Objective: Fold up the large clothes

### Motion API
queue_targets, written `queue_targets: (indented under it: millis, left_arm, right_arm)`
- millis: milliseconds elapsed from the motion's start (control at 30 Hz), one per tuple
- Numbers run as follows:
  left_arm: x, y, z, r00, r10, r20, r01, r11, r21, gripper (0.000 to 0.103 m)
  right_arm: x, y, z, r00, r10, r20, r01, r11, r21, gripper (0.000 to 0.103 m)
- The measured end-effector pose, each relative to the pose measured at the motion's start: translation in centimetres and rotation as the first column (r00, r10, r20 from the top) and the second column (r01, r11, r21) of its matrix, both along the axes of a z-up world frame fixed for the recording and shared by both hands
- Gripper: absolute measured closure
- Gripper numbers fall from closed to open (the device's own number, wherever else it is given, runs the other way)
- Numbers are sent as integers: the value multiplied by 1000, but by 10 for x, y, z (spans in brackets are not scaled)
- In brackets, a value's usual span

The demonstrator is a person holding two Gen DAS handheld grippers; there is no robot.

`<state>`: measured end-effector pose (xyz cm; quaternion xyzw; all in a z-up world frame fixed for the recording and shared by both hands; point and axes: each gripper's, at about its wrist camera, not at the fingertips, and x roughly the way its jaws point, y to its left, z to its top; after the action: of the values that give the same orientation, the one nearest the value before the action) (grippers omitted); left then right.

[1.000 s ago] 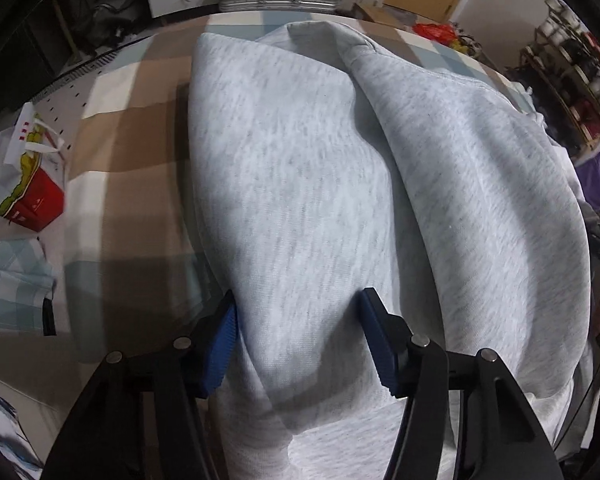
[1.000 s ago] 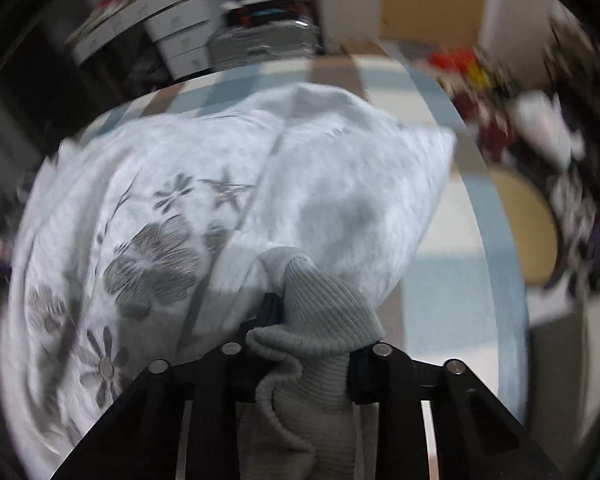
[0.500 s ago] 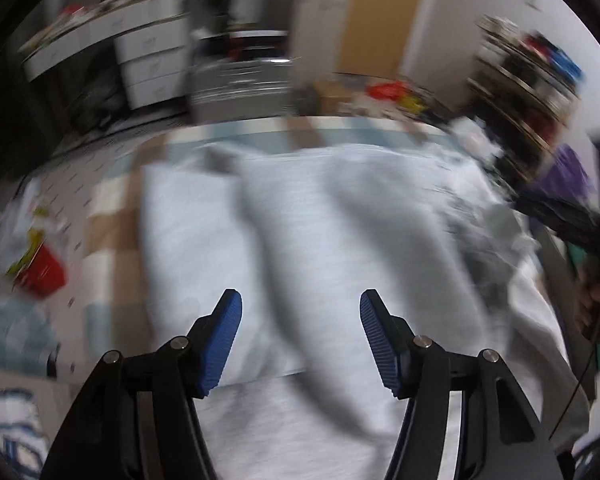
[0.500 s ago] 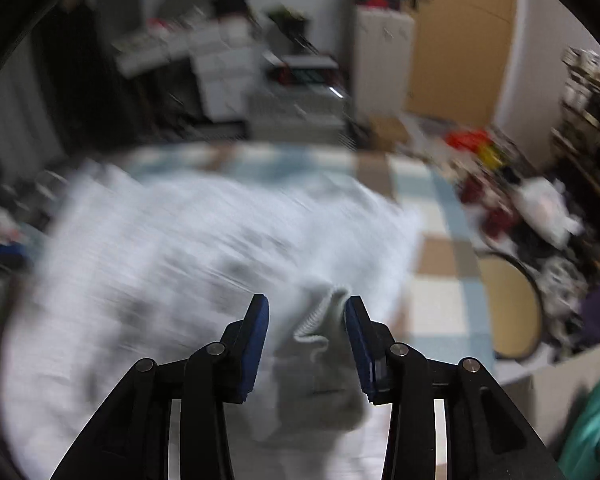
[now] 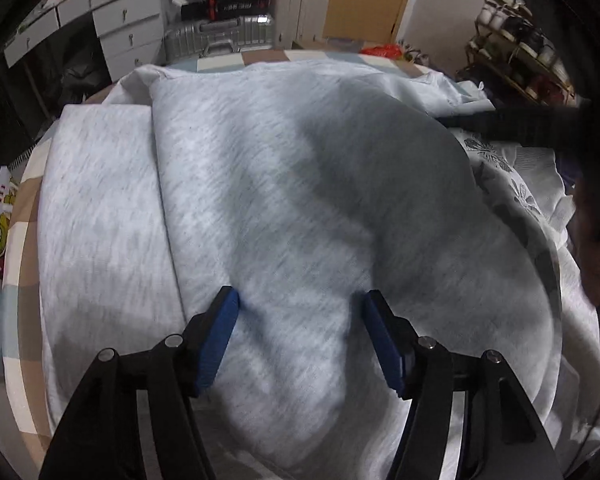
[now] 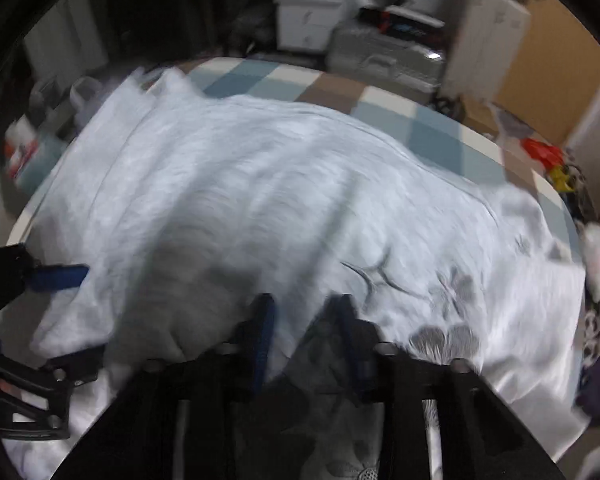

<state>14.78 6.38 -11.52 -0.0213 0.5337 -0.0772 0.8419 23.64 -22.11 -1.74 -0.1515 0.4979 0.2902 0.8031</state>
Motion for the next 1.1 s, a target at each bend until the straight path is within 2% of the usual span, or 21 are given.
queue_targets:
  millis: [67,100,167,233,267,333,400,467,500,567,633,733,767,867,900,967,1033,1100]
  left_arm:
    - [-9,2,1,1000,7,27,-7,1000,-11,44]
    - [-10,1,1,999,-7,32,7,1000,0,44]
    - [-11,7,2,1000,-9,29,10,1000,-23,44]
    - [-9,7,4,999,-8,33,10,999,-42,44]
    - [-9,7,5,999,-15,30,16,999,-38,44]
    - [-11,7,5,999,-19,38,21,999,-38,44]
    - [-9,5,6,999,-22,41,23,999,-36,44]
    - [-9,5,6,999,-23,43,25,999,-32,44]
    - [-8,5,6,999,-21,43,22,999,-33,44]
    - [-5,5,5,999,-16,42,17,999,-30,44]
    - [-6,3,6,999,-10,45,11,1000,-20,44]
    - [-8,1,5,999,-5,54,6,1000,-4,44]
    - [-8,0,5,998,-3,56,3,1000,-1,44]
    - [-11,1,5,998,1,56,-1,1000,-8,44]
    - [-11,1,5,998,1,55,-1,1000,-11,44]
    - [-10,1,5,998,-6,57,7,1000,-6,44]
    - [-9,-1,5,998,-12,56,12,1000,4,44]
    - [-9,-1,5,998,-17,53,16,1000,11,43]
  right_arm:
    - [4,-2,28,999,-40,20,37,991,132,84]
    - [4,2,35,999,-41,24,36,986,161,81]
    - [5,19,22,1000,-7,-8,8,995,100,82]
    - [5,35,-12,998,3,-55,-6,998,-56,85]
    - [-1,36,-13,1000,19,-10,-19,998,-57,86]
    - [-11,31,-9,999,40,-23,-41,996,-84,86]
    - [-18,12,3,998,45,-47,-49,995,-83,86]
    - [-29,-20,30,1000,18,21,-16,997,-82,85]
    - [-33,-40,45,997,-11,77,18,996,-90,81]
    - [-36,-77,56,987,-88,132,98,993,-72,78]
    - [-34,-106,44,982,-168,91,177,978,-110,75]
    - [-35,-141,-5,965,-251,-75,235,955,-182,74]
    - [-43,-148,-3,968,-247,-41,239,962,-131,74]
    - [-41,-155,13,963,-258,-73,255,966,-50,76]
    - [-40,-159,29,967,-251,-53,252,967,23,77]
    - [-36,-168,54,964,-266,24,262,960,99,75]
    - [-19,-165,63,948,-311,75,302,947,109,72]
    - [8,-160,49,938,-344,47,339,937,80,72]
